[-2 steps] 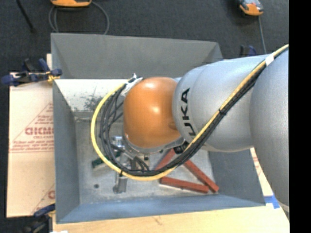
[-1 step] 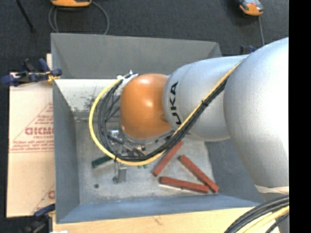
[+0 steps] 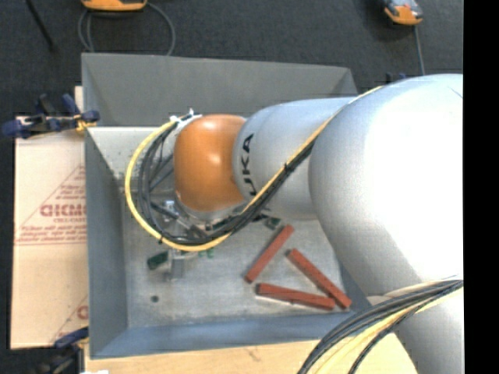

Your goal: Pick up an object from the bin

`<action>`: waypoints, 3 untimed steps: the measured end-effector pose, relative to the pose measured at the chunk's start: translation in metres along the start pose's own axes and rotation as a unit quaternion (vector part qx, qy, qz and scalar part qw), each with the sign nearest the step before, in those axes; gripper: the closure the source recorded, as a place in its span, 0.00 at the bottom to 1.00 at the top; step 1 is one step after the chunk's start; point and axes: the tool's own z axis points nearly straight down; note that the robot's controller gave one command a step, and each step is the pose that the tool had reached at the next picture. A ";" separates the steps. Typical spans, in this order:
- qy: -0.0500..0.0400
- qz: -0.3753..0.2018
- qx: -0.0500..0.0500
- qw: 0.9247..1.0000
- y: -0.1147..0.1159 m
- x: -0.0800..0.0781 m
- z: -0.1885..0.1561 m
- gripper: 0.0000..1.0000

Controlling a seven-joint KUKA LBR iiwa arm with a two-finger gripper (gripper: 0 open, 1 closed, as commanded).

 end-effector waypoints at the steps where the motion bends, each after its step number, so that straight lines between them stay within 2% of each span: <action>1: 0.002 -0.150 0.001 0.989 -0.022 -0.012 0.009 0.00; 2: 0.002 -0.183 0.000 0.983 -0.044 -0.014 0.007 0.00; 3: 0.001 -0.149 0.000 0.989 -0.023 -0.014 0.008 1.00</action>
Offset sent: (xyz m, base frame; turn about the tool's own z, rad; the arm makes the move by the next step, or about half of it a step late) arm 0.0123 -0.0534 -0.0073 -0.1959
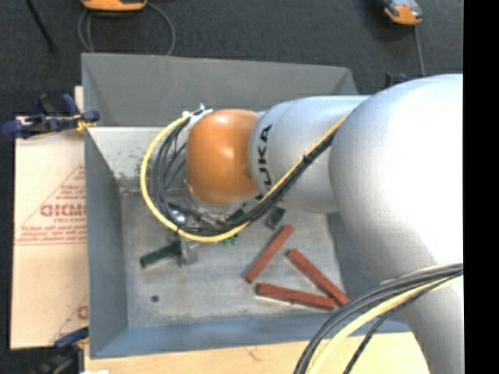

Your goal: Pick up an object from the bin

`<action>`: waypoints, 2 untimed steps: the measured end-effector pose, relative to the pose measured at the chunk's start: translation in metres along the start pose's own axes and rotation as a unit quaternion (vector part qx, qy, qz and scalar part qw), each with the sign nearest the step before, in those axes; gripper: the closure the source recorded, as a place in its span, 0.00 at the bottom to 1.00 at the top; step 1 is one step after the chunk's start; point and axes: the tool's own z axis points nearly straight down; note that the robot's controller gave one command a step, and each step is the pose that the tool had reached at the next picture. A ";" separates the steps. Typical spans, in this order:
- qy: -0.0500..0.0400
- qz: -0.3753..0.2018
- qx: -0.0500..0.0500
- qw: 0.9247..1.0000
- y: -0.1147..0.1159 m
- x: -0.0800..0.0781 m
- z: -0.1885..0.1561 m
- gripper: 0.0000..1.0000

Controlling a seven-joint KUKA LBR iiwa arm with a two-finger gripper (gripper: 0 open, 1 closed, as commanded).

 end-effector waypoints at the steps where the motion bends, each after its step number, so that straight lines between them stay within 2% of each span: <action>1: 0.000 0.000 0.000 1.000 0.000 0.000 0.000 1.00; 2: 0.000 0.001 0.000 1.000 0.000 0.000 0.000 1.00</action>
Offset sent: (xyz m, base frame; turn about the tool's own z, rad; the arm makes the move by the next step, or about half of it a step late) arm 0.0000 -0.0001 0.0022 0.0000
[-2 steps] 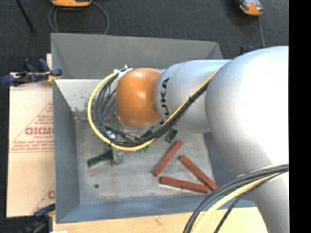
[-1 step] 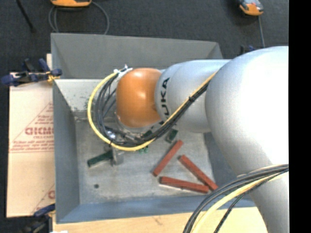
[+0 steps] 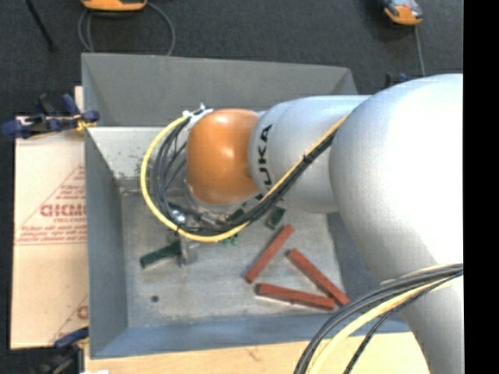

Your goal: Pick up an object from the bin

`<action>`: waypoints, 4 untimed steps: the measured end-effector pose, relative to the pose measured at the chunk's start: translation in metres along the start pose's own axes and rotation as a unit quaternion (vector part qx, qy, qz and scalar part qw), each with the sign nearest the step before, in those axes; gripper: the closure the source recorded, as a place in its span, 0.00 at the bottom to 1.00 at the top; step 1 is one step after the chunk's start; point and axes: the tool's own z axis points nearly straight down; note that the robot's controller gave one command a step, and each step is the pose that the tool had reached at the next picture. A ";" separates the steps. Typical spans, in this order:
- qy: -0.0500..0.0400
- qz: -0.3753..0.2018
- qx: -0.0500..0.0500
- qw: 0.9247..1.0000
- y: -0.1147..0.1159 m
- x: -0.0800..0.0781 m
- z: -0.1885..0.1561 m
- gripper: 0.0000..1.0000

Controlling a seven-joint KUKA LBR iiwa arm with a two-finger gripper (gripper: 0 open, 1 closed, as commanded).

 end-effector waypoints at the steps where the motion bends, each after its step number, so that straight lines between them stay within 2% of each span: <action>1: 0.002 0.000 0.000 1.000 0.000 0.001 -0.005 1.00; 2: 0.006 0.001 0.000 1.000 0.000 0.002 -0.019 1.00; 4: 0.001 0.002 0.001 1.000 -0.001 0.000 -0.056 1.00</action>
Offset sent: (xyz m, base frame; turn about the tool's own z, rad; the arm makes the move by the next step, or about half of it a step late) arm 0.0000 0.0001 0.0975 0.0000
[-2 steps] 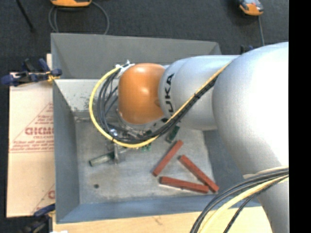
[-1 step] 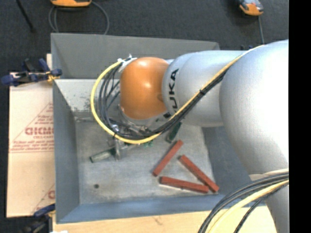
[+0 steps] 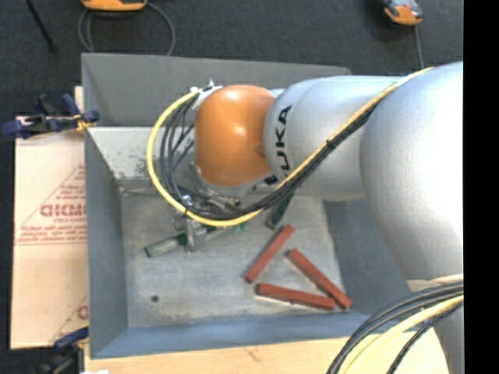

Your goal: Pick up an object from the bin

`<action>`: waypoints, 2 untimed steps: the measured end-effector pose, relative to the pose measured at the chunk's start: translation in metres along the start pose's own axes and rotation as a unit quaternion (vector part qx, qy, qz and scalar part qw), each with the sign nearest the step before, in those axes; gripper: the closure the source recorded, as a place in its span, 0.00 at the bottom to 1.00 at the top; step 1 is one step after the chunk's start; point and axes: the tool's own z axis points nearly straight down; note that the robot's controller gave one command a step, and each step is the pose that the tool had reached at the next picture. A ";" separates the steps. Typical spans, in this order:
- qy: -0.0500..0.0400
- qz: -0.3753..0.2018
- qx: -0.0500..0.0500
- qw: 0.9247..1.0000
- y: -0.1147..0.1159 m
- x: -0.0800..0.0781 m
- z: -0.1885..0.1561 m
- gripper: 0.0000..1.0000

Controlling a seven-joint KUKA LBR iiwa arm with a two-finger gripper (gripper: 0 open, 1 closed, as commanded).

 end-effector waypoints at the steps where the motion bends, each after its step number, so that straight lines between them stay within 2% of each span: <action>1: 0.000 0.000 0.000 1.000 0.000 0.000 -0.013 1.00; 2: 0.000 0.001 0.000 1.000 0.000 0.000 -0.022 1.00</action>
Offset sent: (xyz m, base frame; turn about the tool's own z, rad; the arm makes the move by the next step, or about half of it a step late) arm -0.0002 0.0000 0.0142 0.0000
